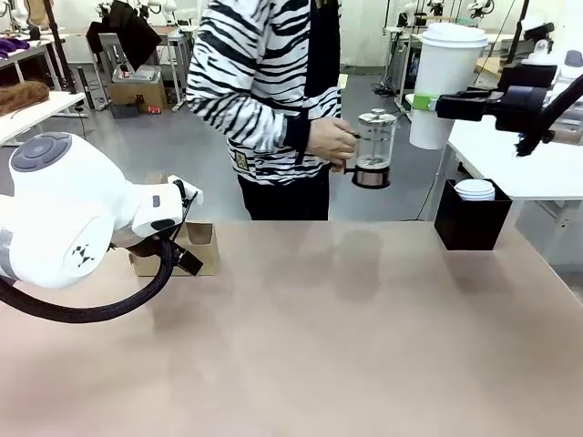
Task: Pour a drink into a cup and package it in a carrier.
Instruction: When a person places the Paper Cup Lid on the 600 ml Paper Cup , lift the 600 ml Paper Cup, then position the Cup Carrier in the center of the table.
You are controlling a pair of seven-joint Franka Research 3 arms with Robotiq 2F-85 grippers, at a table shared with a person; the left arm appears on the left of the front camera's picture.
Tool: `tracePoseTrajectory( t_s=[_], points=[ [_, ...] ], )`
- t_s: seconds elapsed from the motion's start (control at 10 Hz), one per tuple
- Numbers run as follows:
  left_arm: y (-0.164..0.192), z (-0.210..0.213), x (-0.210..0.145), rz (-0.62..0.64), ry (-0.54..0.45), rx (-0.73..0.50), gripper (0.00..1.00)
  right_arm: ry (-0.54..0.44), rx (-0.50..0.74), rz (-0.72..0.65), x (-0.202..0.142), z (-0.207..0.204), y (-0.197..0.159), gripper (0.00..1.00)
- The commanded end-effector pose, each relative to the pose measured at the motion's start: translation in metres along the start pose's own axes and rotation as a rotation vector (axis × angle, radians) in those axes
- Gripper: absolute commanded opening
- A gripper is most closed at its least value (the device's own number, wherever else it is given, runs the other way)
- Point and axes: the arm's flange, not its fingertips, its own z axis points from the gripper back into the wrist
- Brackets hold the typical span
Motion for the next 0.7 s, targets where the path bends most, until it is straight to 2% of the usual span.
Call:
tracePoseTrajectory(
  t_s=[0.0,0.6],
  points=[
    [0.0,0.0003,-0.0003,0.001,0.0,-0.001,1.0,-0.004,0.007,-0.001,0.002,-0.003,-0.0004,0.81],
    [0.0,0.0003,-0.0003,0.001,0.0,-0.001,1.0,-0.004,0.007,-0.001,0.002,-0.003,-0.0004,0.81]
  ],
)
